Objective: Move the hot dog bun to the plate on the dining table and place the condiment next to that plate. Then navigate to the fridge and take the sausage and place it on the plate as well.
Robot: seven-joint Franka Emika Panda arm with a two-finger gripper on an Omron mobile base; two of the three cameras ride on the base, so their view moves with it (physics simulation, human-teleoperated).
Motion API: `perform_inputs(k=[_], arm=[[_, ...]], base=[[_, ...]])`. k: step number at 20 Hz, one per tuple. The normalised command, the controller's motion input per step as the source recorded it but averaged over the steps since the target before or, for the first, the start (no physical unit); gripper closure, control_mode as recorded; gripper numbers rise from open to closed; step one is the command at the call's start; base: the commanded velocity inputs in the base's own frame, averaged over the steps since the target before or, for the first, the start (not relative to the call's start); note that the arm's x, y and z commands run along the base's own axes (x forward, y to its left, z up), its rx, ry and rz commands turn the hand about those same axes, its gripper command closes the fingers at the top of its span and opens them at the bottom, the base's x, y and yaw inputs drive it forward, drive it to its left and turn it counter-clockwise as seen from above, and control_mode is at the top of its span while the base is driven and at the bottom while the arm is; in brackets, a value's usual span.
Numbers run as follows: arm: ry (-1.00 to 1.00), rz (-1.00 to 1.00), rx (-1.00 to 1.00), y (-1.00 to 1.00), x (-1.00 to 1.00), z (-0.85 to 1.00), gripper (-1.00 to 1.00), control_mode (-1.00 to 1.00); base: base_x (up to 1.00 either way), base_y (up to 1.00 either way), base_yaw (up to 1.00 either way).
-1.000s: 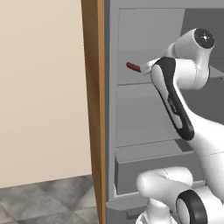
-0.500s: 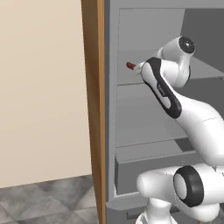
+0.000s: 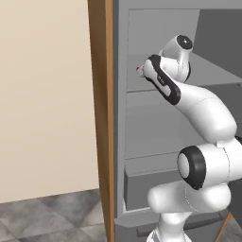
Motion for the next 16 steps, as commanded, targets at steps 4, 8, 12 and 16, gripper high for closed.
perform_inputs(k=[4, 8, 12, 16], arm=[[0.12, 0.00, 0.00, 0.00, 0.50, -0.23, -1.00, -1.00], [0.07, 0.00, 0.00, 0.02, 0.29, -0.51, 1.00, -1.00], [0.01, 0.00, 0.00, 0.01, -0.01, -0.62, 1.00, -1.00], [-0.09, 0.01, 0.00, 0.00, -0.31, -0.27, 1.00, -1.00]], base=[[0.00, 0.00, 0.00], [0.00, 0.00, 0.00], [0.00, 0.00, 0.00], [0.00, 0.00, 0.00]])
